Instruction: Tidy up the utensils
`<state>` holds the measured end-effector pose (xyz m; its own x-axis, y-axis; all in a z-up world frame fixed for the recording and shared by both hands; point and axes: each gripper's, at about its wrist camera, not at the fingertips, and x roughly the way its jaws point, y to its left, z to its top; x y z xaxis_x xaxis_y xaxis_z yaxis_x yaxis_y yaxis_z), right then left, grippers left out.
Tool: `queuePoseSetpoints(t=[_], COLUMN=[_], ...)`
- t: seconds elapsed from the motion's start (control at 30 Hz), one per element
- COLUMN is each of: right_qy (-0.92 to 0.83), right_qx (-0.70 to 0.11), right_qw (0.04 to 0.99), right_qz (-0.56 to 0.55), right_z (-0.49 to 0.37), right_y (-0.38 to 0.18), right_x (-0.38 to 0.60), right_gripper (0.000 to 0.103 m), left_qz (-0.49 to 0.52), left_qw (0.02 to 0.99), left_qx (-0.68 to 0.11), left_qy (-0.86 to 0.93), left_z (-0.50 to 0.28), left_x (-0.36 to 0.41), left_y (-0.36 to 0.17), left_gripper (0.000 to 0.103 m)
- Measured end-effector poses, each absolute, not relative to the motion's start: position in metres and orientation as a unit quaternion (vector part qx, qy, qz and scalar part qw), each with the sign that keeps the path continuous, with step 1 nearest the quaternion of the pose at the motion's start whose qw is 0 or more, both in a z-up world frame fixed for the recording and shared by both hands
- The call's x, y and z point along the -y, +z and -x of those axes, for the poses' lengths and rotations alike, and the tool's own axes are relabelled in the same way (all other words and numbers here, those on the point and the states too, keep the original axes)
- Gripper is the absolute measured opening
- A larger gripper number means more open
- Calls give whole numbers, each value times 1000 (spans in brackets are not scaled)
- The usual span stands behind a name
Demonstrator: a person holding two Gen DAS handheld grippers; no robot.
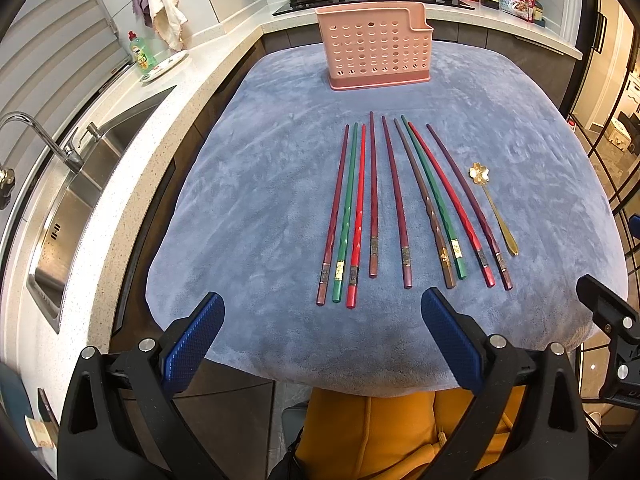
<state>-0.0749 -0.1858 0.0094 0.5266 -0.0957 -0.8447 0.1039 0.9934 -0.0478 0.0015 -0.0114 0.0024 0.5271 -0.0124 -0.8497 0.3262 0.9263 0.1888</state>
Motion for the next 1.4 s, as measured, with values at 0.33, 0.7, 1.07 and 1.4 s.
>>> queuePoseSetpoints(t=[0.33, 0.7, 1.07, 1.4], right_qy=[-61, -80, -80, -81], right_qx=[-481, -456, -454, -464], right_qw=[875, 886, 885, 880], right_qz=[-14, -41, -64, -59], right_z=[72, 49, 26, 12], right_y=[1, -31, -60, -76], right_x=[194, 211, 216, 211], right_gripper=[96, 89, 68, 49], left_qz=[-140, -100, -68, -73], left_qw=[870, 879, 876, 870], left_qx=[-463, -457, -469, -475], left_qy=[-90, -90, -89, -110], left_z=[-10, -36, -60, -63], left_x=[8, -12, -37, -38], left_y=[-7, -42, -77, -90], left_gripper=[94, 94, 74, 65])
